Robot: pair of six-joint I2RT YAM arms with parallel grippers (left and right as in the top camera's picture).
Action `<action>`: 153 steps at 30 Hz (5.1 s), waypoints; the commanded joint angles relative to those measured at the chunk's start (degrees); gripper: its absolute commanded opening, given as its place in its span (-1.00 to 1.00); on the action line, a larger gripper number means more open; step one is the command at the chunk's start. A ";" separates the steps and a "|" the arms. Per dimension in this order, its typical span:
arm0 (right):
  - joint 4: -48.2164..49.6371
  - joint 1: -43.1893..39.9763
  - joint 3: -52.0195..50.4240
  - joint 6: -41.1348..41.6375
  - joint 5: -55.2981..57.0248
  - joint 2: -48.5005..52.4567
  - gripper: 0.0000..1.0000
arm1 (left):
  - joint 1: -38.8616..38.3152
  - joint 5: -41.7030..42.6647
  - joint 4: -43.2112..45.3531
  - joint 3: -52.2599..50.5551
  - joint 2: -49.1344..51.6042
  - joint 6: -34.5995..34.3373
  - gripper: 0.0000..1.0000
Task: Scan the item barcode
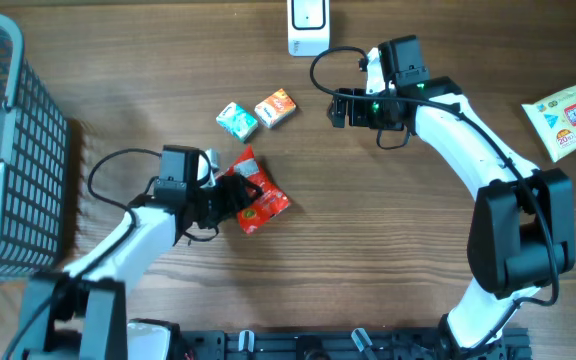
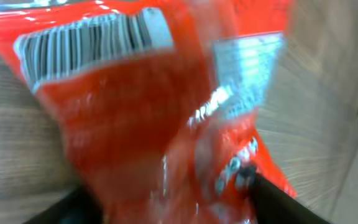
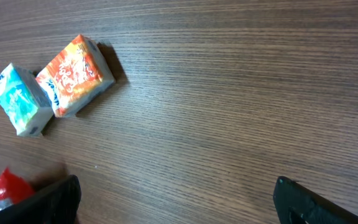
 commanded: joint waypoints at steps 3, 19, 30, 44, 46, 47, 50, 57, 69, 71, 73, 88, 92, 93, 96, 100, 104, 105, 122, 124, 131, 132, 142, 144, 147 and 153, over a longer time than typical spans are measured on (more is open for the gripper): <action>0.11 0.22 0.17 0.37 0.55 -0.44 1.00 | 0.17 1.16 -0.11 -0.09 2.08 -0.55 -0.15; 0.11 0.22 0.17 0.37 0.55 -0.44 1.00 | -0.52 -26.75 -45.29 29.24 -3.50 3.13 -0.92; 0.11 0.22 0.17 0.39 0.55 -0.44 0.99 | -8.70 -55.47 -64.67 36.26 7.43 -12.76 -0.92; 0.11 0.22 0.17 0.39 0.55 -0.44 0.99 | -29.83 -46.38 -61.40 47.01 24.26 -13.31 0.23; 0.11 0.22 0.17 0.39 0.55 -0.44 0.99 | -31.04 -45.79 -60.41 48.70 24.26 -13.07 0.24; 0.11 0.22 0.17 0.37 0.55 -0.44 0.99 | -31.74 -42.47 -57.53 48.68 24.28 -9.05 0.27; 0.11 0.22 0.17 0.37 0.55 -0.44 0.99 | -32.96 -38.14 -49.90 48.68 24.28 -5.38 0.33; 0.11 0.22 0.17 0.39 0.55 -0.44 0.99 | -33.27 -32.04 -37.68 48.70 24.17 -5.35 0.44; 0.11 0.22 0.17 0.37 0.55 -0.44 1.00 | -17.59 -38.77 -64.37 58.45 -0.76 -9.01 0.97; 1.16 0.22 0.17 0.46 0.55 -0.44 0.99 | -14.58 -45.07 -71.30 58.42 -1.79 -13.42 0.99; 9.25 0.24 0.17 8.04 0.50 -0.44 0.99 | -11.02 -49.35 -76.41 58.29 -1.62 -15.28 1.00; 7.74 4.72 1.99 14.49 -32.20 -0.57 0.99 | 12.28 -48.76 -72.28 58.07 -1.62 -17.22 1.00; -13.75 10.43 14.45 3.28 -1.84 -3.87 0.98 | 15.98 -48.22 -71.43 58.07 -1.62 -17.20 1.00; -18.32 12.02 18.49 0.94 2.99 -4.20 0.99 | 16.68 -48.37 -71.41 58.07 -1.62 -17.22 1.00; -25.62 17.81 25.75 -3.17 11.10 -4.50 0.99 | 17.55 -48.19 -71.47 58.07 -1.62 -17.22 1.00; -24.33 18.36 25.62 0.76 10.25 -4.42 0.99 | 17.55 -48.15 -71.47 58.07 -1.62 -17.20 1.00; -23.15 19.98 21.35 1.73 3.45 -3.39 -0.91 | 17.55 -48.15 -71.47 58.07 -1.62 -17.20 1.00; -22.27 20.63 19.15 1.75 3.45 -2.82 -0.91 | 17.55 -48.15 -71.47 58.07 -1.62 -17.20 1.00; -4.85 29.33 -1.84 12.44 2.23 5.95 -0.92 | 17.55 -48.15 -71.47 58.07 -1.62 -17.20 1.00; -6.86 29.03 -1.84 15.08 9.29 6.36 -0.91 | 17.55 -48.15 -71.47 58.07 -1.62 -17.20 1.00; -20.76 26.64 5.73 9.03 15.13 2.93 -0.92 | 17.55 -48.15 -71.47 58.07 -1.62 -17.20 1.00; -22.88 26.43 7.45 8.17 15.10 2.05 -0.91 | 17.55 -48.15 -71.47 58.07 -1.62 -17.20 1.00; -21.44 26.43 -2.32 4.96 6.03 1.07 -0.91 | 17.55 -48.15 -71.47 58.07 -1.62 -17.20 1.00; -18.62 26.25 -6.14 7.13 8.52 1.07 -0.91 | 17.55 -48.15 -71.47 58.07 -1.62 -17.20 1.00; -19.74 25.42 -8.02 12.11 17.11 1.07 -0.91 | 17.55 -48.15 -71.47 58.07 -1.62 -17.20 1.00; -30.73 24.55 -1.38 11.91 22.60 -0.90 -0.91 | 17.55 -48.15 -71.47 58.07 -1.62 -17.20 1.00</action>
